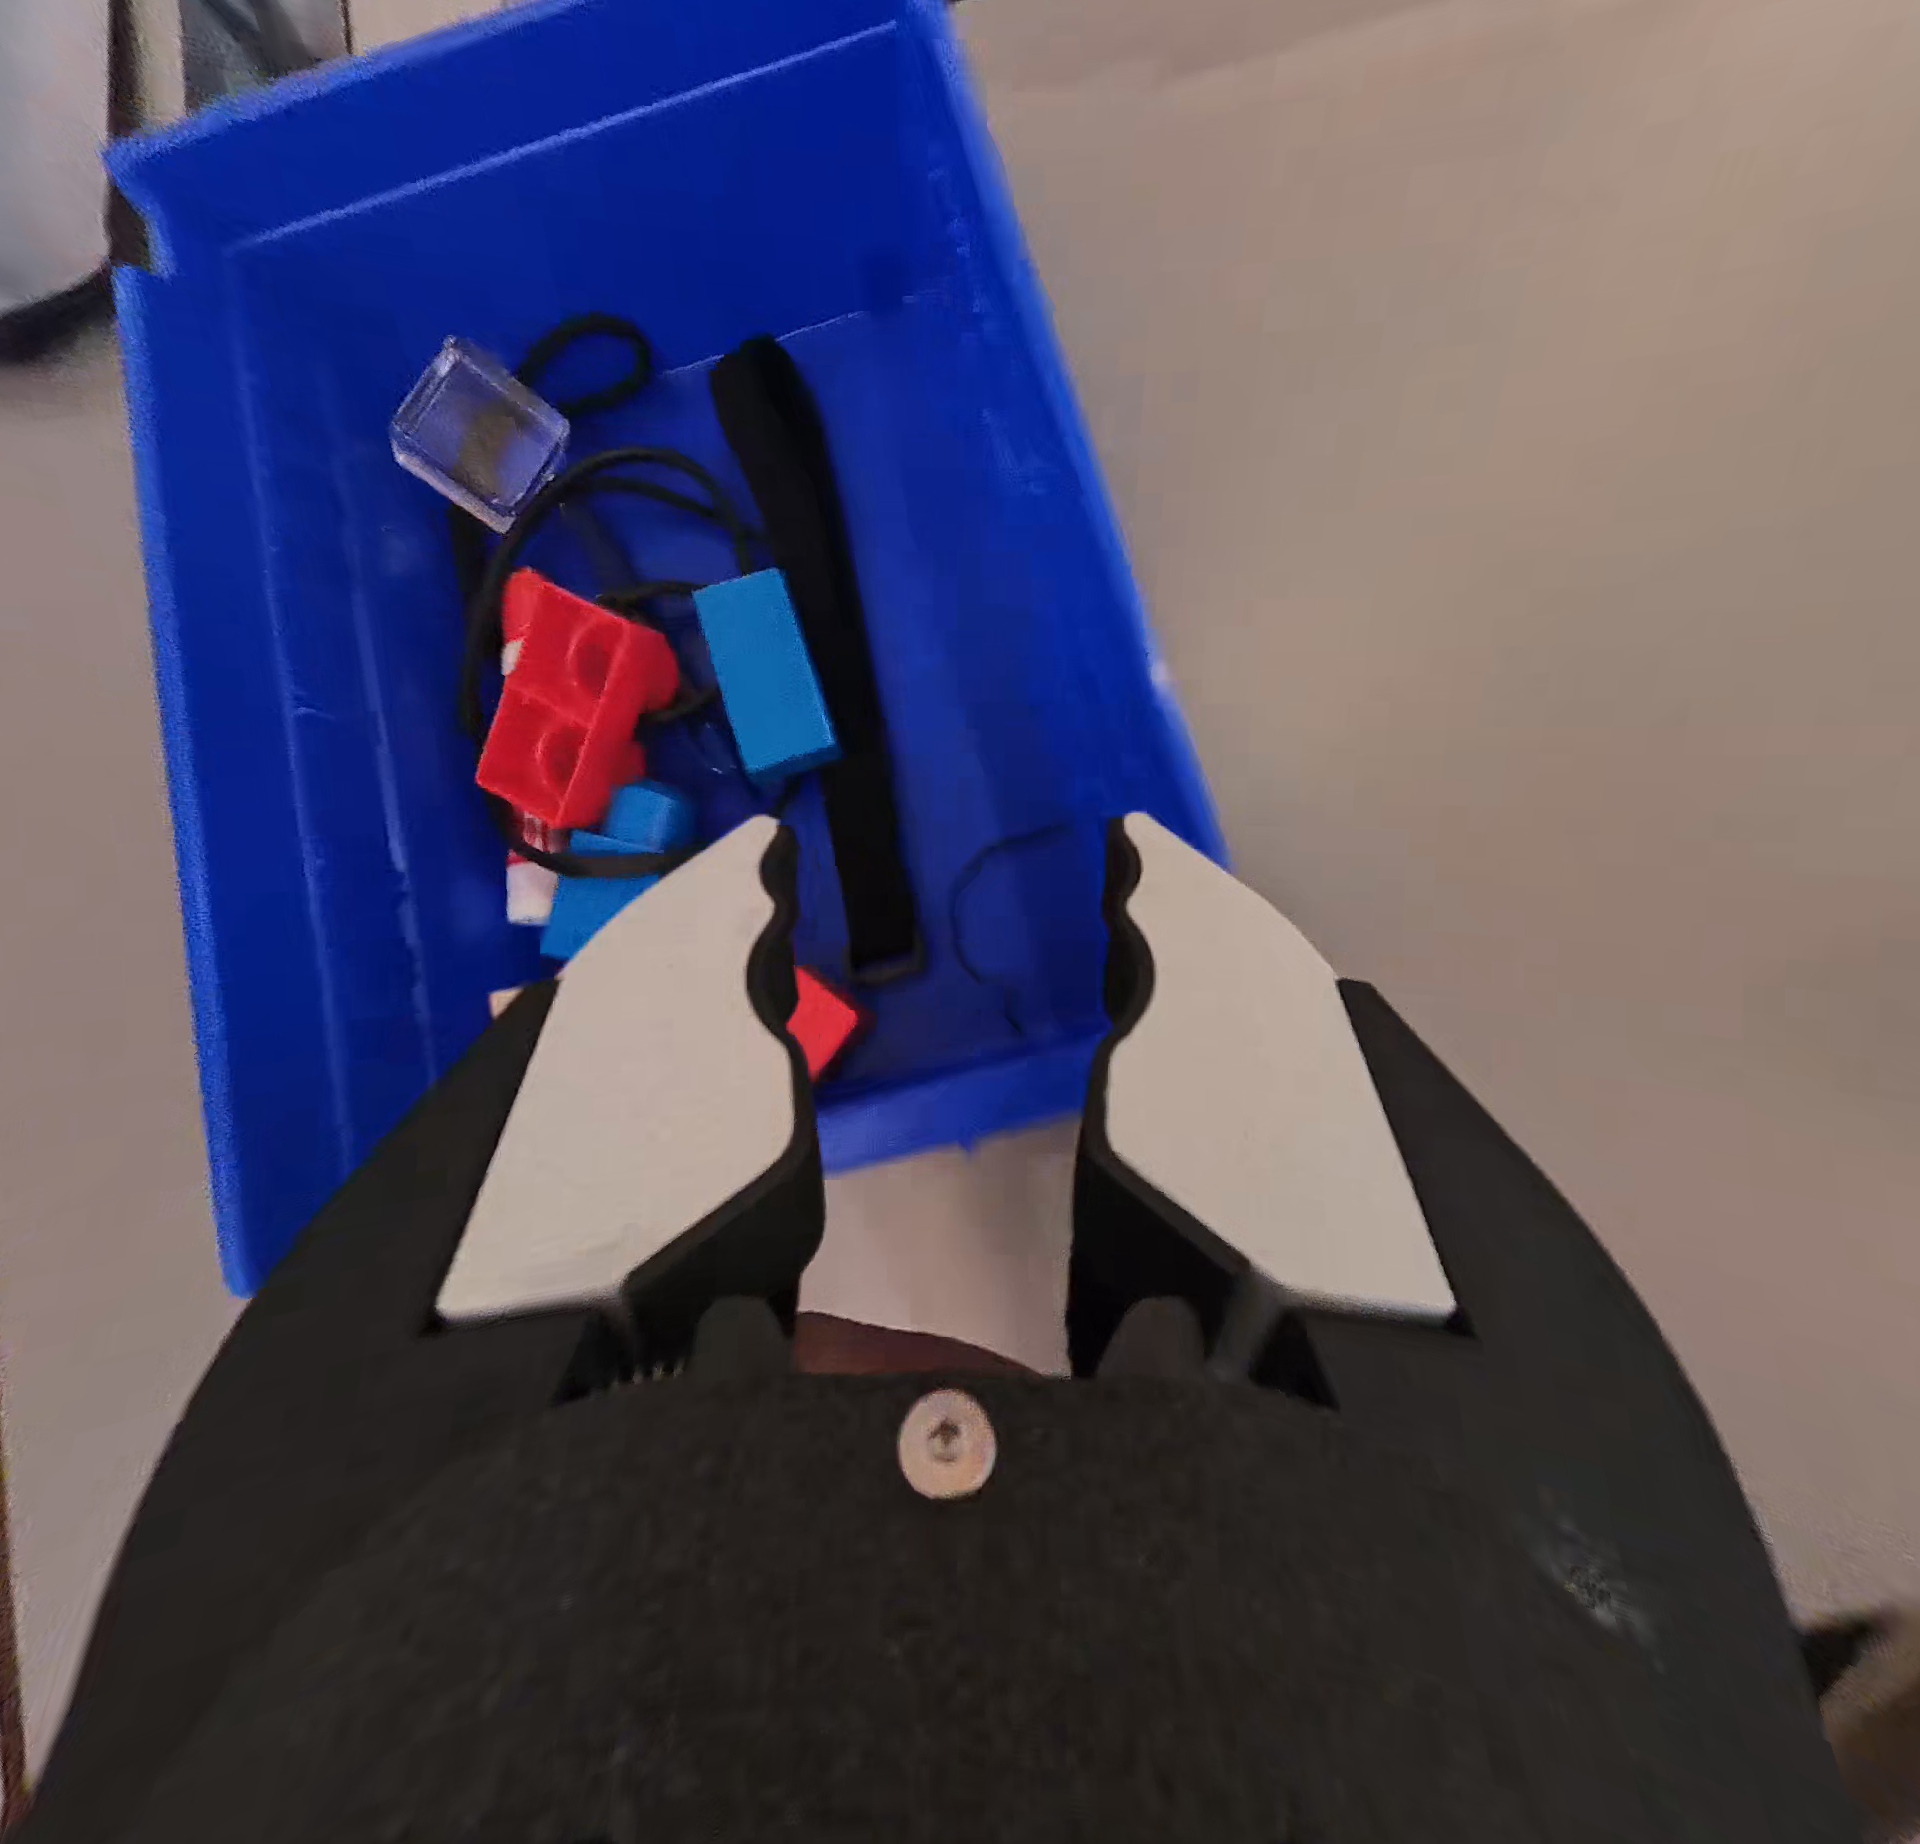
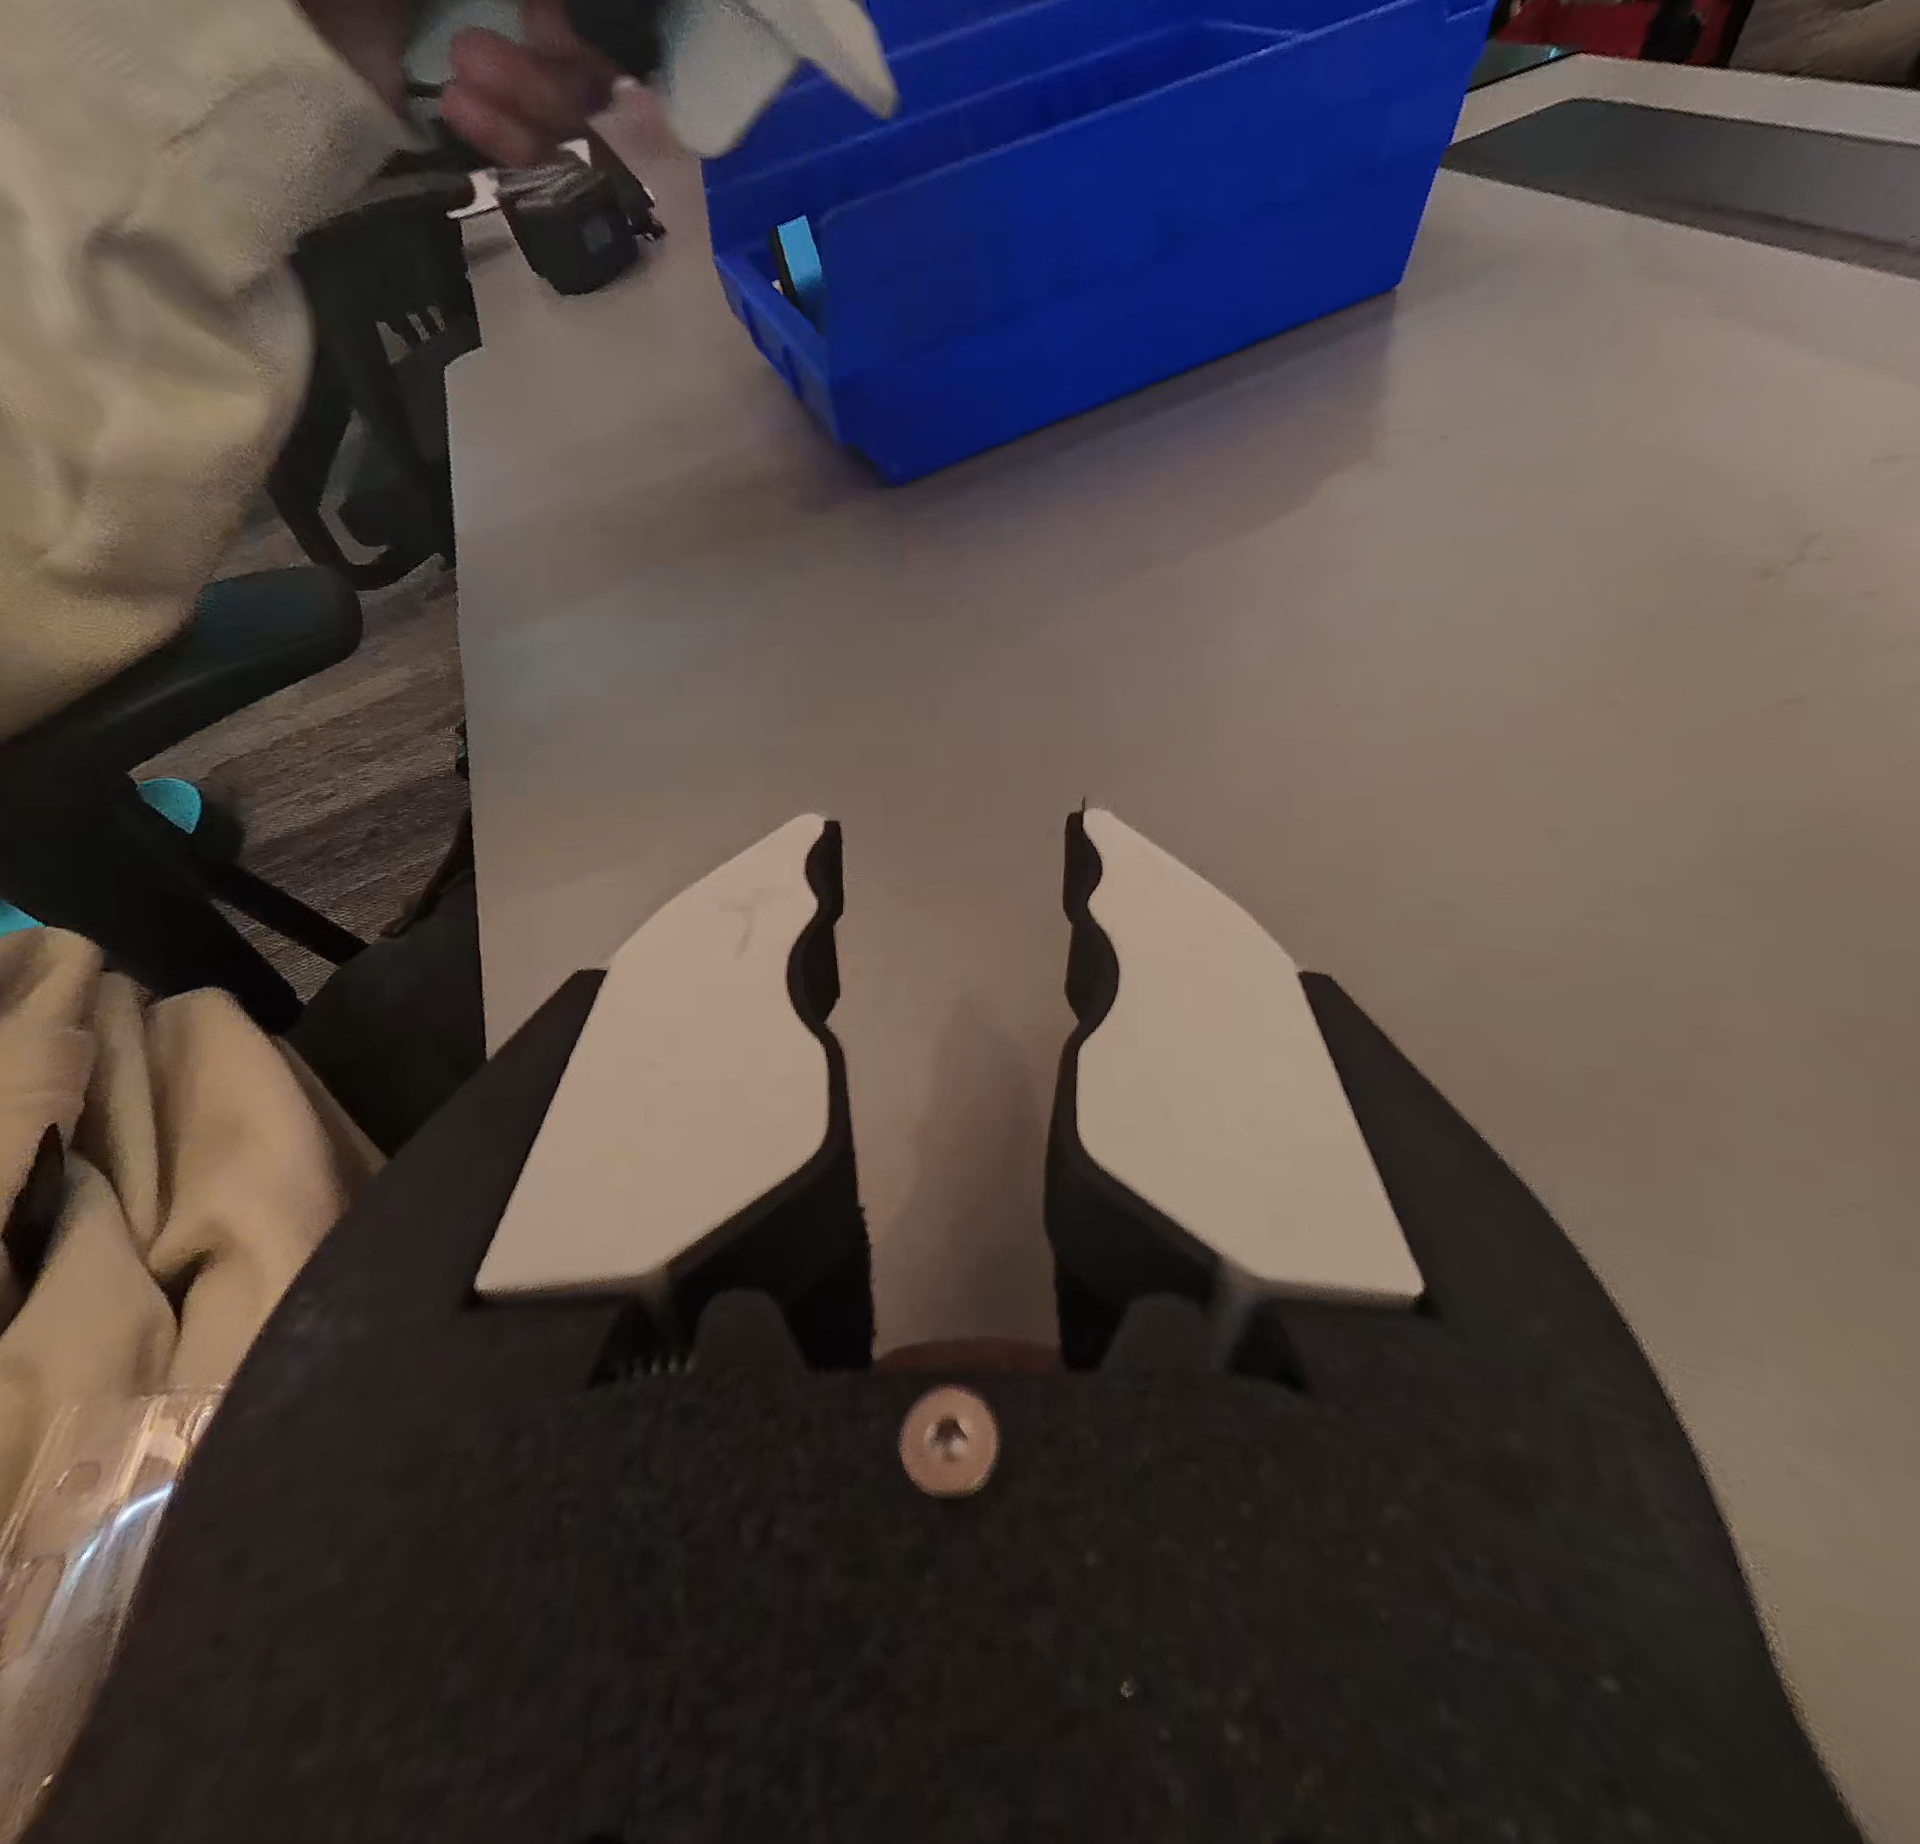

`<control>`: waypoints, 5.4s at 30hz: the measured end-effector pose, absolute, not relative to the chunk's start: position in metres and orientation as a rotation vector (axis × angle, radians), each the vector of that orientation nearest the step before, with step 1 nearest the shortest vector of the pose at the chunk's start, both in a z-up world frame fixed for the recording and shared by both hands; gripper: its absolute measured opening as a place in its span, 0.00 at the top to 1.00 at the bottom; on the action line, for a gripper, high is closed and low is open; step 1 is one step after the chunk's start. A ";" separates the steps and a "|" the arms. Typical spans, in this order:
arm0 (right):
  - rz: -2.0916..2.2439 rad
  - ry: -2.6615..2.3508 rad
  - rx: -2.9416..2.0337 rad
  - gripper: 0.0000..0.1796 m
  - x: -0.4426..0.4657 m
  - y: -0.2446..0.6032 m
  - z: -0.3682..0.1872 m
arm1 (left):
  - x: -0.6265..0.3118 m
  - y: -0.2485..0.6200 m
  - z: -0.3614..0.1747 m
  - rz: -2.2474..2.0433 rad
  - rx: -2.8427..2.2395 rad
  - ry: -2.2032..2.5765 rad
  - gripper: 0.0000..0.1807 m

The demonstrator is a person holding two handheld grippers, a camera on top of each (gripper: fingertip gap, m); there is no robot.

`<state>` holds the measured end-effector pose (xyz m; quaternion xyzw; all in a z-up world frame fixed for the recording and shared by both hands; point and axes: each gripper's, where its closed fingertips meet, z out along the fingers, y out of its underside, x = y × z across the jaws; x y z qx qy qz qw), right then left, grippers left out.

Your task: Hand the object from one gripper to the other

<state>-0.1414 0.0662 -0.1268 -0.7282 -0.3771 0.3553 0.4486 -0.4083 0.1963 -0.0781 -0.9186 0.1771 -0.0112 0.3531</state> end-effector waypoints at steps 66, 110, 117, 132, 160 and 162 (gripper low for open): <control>2.589 -0.578 -1.485 0.54 -0.179 0.052 -0.033 | -0.154 0.062 -0.038 -0.579 -1.108 1.177 0.83; 0.434 -1.115 -1.642 0.68 -0.156 0.116 -0.113 | -0.176 0.106 -0.092 -1.283 -1.889 0.911 0.91; 1.585 -0.647 -1.606 0.78 -0.155 0.104 -0.063 | -0.177 0.100 -0.084 -1.504 -1.773 0.880 0.91; 1.710 -0.568 -1.546 0.91 -0.168 0.108 -0.063 | -0.161 0.090 -0.083 -1.530 -1.744 0.893 0.83; 1.901 0.069 -1.247 0.91 -0.130 0.142 -0.036 | -0.135 0.102 -0.048 -1.595 -1.477 0.430 0.81; 1.927 0.143 -1.204 0.91 -0.128 0.143 -0.034 | -0.134 0.105 -0.047 -1.582 -1.424 0.348 0.84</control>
